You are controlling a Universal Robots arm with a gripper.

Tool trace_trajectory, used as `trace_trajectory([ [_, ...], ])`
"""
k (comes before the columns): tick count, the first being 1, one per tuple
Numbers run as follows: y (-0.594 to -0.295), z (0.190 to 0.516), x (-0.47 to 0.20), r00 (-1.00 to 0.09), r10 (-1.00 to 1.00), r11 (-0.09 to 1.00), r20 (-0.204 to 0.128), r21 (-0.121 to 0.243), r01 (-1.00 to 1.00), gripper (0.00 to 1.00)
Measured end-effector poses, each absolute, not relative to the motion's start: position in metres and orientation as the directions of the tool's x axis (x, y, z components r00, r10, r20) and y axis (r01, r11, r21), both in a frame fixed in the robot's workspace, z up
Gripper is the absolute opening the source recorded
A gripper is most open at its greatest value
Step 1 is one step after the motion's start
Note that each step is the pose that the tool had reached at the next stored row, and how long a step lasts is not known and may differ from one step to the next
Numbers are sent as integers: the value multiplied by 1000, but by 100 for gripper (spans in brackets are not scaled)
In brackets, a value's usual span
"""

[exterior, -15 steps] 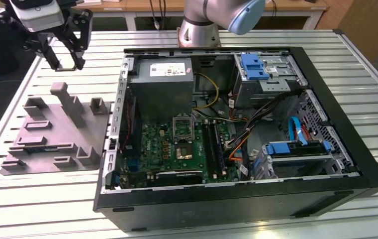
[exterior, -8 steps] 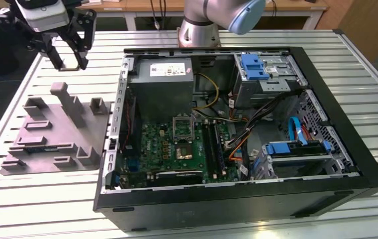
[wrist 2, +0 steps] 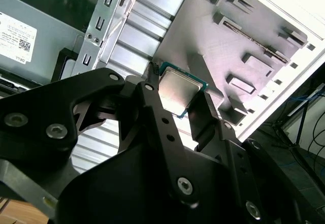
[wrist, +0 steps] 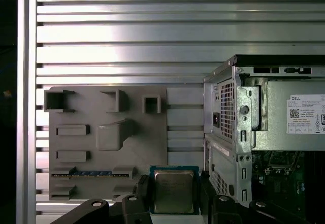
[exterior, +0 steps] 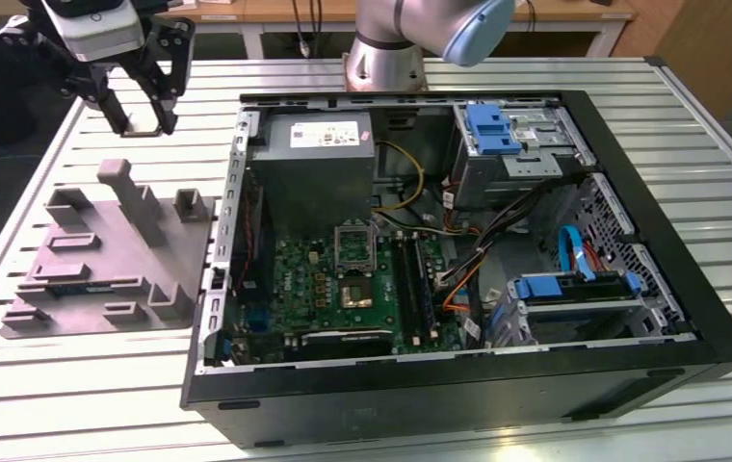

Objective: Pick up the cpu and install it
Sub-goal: 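Pick up the cpu and move it towards the insertion slot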

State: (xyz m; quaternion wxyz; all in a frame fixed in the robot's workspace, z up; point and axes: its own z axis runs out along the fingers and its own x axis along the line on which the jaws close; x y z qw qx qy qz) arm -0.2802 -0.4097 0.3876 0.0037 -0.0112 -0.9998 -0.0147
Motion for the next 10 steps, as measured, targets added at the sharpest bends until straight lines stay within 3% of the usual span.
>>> trace_trajectory([
  [10, -410, 388, -273, -1000, 22, 999, 8, 29, 23, 47],
])
